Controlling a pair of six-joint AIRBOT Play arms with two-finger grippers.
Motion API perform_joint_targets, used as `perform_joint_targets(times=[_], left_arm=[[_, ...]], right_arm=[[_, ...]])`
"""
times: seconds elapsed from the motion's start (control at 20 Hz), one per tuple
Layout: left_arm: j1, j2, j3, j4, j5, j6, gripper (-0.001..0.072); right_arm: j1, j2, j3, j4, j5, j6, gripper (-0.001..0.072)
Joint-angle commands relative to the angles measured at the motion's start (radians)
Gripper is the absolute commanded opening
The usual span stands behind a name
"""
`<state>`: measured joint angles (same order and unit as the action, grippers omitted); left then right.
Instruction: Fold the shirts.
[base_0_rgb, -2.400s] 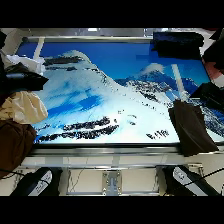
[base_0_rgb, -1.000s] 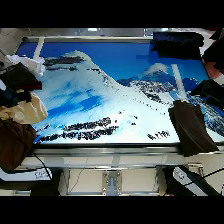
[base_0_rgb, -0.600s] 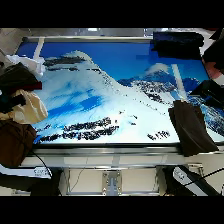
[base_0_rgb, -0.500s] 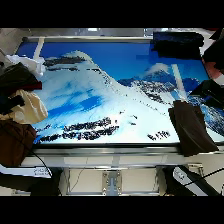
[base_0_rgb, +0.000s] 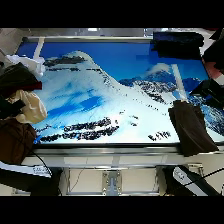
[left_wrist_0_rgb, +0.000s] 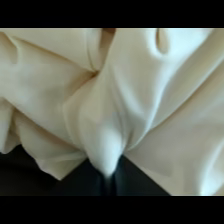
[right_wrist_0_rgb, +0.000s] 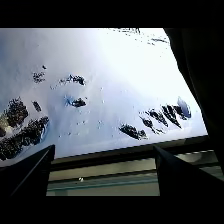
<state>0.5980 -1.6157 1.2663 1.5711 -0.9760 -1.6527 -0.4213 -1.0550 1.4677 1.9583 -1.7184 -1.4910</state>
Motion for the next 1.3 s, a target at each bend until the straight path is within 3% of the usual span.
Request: perform_joint_targets(times=[0.0,0.1,0.3,0.4,0.65,0.85,0.9,0.95,1.0,1.15,1.25], left_arm=[[0.0,0.043,0.004,-0.153,-0.016,0.092,0.0014],[0.0,0.123,0.006,-0.373,-0.047,0.177,0.0014],[-0.059,0.264,0.006,-0.935,-0.296,0.409,0.0015],[-0.158,0.318,0.006,-1.084,-0.348,0.427,0.0015],[-0.597,0.381,0.006,-1.12,-0.277,0.427,0.0014],[-1.019,0.344,0.006,-1.108,0.058,0.434,0.0015],[-1.103,0.325,0.006,-1.107,0.171,0.465,0.0093],[-1.162,0.309,0.006,-1.092,0.271,0.512,0.0441],[-1.199,0.298,0.006,-1.061,0.368,0.565,0.0697],[-1.146,0.301,0.006,-0.806,0.435,0.567,0.0708],[-1.037,0.299,0.006,-0.61,0.374,0.36,0.0706]], right_arm=[[0.0,0.0,0.001,0.0,0.0,0.01,0.069],[0.0,0.0,0.001,0.001,-0.003,0.01,0.0691],[0.0,0.002,0.002,0.004,-0.067,0.005,0.0689],[0.0,0.002,0.002,0.003,-0.108,0.005,0.069],[0.0,0.019,0.008,-0.001,-0.137,-0.06,0.069],[0.0,0.022,0.047,-0.004,-0.125,-0.078,0.069],[0.0,0.023,0.052,-0.003,-0.12,-0.097,0.0691],[0.0,0.022,0.056,-0.005,-0.121,-0.116,0.0691],[0.0,0.023,0.057,-0.01,-0.118,-0.128,0.0692],[0.0,0.021,0.057,-0.069,-0.073,-0.128,0.0691],[0.0,0.02,0.051,-0.097,-0.034,-0.127,0.0692]])
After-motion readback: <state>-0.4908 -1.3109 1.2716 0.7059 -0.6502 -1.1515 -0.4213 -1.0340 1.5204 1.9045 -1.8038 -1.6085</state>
